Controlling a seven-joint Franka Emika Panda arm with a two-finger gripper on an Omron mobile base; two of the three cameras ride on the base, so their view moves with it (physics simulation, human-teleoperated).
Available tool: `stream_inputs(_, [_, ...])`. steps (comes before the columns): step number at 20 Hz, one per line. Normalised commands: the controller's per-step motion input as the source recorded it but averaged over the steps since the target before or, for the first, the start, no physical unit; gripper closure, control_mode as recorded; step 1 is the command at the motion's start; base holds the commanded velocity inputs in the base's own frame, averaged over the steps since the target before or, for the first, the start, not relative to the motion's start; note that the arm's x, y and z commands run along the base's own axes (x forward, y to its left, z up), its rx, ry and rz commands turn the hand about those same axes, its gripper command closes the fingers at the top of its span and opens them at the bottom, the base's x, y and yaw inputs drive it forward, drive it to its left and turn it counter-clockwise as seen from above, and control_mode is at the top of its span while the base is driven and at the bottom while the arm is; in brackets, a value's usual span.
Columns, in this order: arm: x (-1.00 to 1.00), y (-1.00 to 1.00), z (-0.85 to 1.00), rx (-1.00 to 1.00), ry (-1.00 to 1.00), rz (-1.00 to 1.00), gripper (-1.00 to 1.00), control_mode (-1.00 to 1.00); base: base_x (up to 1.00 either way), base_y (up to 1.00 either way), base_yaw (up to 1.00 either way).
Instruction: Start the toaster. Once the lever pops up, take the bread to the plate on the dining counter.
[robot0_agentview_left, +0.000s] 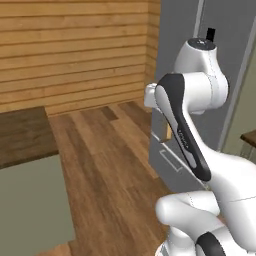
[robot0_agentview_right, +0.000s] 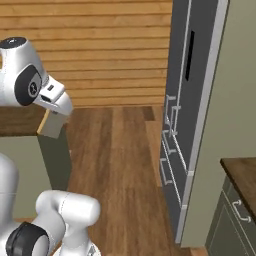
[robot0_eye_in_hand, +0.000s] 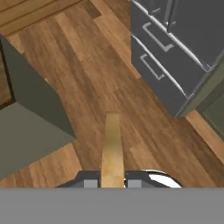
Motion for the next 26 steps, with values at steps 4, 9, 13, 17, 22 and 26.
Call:
stream_inputs(4, [0.0,0.0,0.0,0.0,0.0,0.0,1.0,1.0,0.99,-0.07,0.23])
stream_inputs(9, [0.0,0.0,0.0,0.0,0.0,0.0,1.0,1.0,1.0,-0.09,0.19])
stream_inputs(13, [0.0,0.0,0.0,0.0,0.0,0.0,1.0,1.0,1.0,-0.35,0.15])
stream_inputs(17, [0.0,0.0,0.0,0.0,0.0,0.0,1.0,1.0,1.0,-0.39,0.12])
stream_inputs(22, [0.0,0.0,0.0,0.0,0.0,0.0,1.0,1.0,1.0,-0.33,0.13])
stream_inputs(26, [0.0,0.0,0.0,0.0,0.0,0.0,1.0,1.0,1.0,-0.21,0.15])
